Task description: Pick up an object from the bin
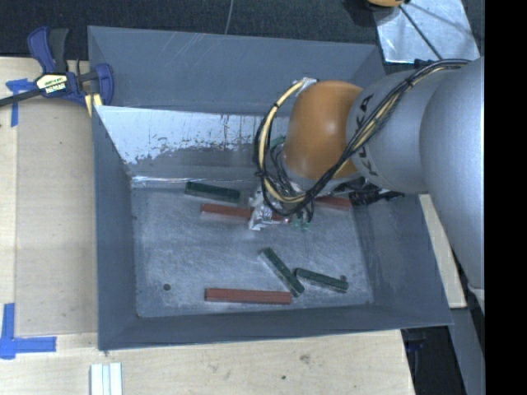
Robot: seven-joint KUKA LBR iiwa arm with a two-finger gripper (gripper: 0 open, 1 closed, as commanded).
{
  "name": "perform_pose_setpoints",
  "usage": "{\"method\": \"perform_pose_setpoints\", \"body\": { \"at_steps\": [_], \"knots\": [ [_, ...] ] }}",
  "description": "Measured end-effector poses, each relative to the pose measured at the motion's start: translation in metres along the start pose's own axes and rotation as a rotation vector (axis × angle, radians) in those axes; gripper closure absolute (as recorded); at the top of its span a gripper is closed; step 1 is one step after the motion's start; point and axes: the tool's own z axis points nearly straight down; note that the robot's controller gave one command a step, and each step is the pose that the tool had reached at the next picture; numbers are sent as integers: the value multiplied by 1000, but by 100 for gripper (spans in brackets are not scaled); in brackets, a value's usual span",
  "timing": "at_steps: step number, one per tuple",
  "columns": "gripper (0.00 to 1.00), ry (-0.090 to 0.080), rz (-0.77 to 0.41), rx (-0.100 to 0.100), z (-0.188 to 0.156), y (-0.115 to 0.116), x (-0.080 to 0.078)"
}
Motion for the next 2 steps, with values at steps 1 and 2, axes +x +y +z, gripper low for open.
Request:
{"method": "perform_pose_setpoints", "body": {
  "at_steps": [1, 2],
  "knots": [
    [100, 0, 0, 0, 0, 0, 0],
    [100, 9, 0, 2, -2, 0, 1]
  ]
}}
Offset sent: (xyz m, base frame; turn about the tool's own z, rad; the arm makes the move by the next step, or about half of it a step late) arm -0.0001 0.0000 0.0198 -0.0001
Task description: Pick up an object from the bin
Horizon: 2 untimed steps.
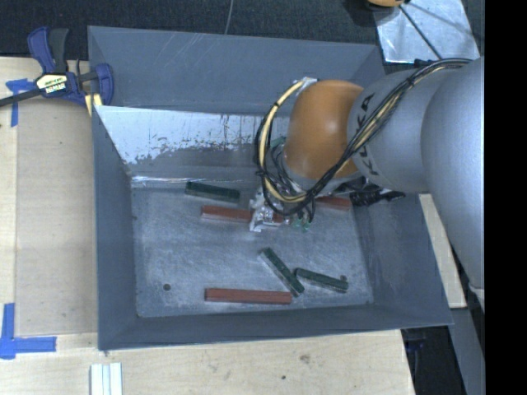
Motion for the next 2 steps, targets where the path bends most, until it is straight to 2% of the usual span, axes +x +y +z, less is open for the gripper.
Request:
{"method": "perform_pose_setpoints", "body": {
  "at_steps": [1, 2],
  "knots": [
    [100, 10, 0, 2, -6, 0, 1],
    [100, 9, 0, 2, -14, 0, 1]
  ]
}}
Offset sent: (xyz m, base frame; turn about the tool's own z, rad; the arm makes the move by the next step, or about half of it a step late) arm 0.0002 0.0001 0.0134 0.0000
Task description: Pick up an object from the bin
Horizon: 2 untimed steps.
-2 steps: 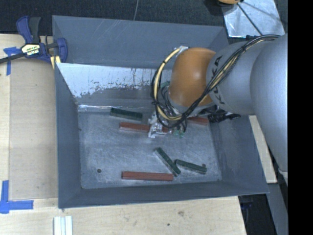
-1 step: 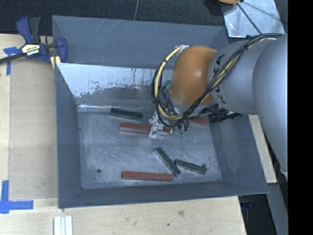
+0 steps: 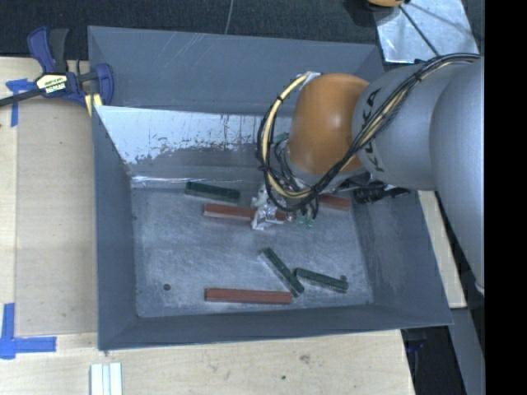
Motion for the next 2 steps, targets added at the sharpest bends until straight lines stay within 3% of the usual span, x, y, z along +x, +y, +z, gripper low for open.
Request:
{"method": "perform_pose_setpoints", "body": {
  "at_steps": [2],
  "knots": [
    [100, -1, 0, 0, -7, 0, 0]
  ]
}}
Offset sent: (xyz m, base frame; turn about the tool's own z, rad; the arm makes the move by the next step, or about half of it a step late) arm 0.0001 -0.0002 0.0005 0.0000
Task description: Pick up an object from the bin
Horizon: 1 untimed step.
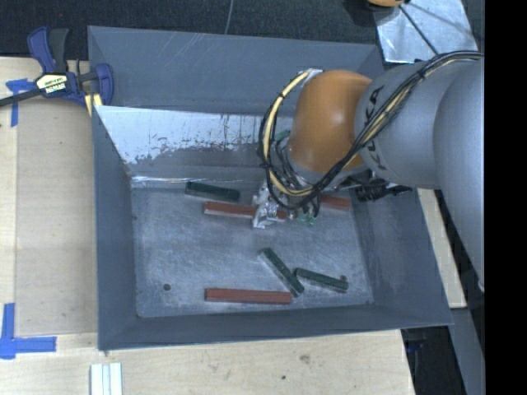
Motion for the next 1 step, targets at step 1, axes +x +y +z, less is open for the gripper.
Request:
{"method": "perform_pose_setpoints", "body": {
  "at_steps": [1],
  "knots": [
    [100, 4, 0, 1, -5, 0, 1]
  ]
}}
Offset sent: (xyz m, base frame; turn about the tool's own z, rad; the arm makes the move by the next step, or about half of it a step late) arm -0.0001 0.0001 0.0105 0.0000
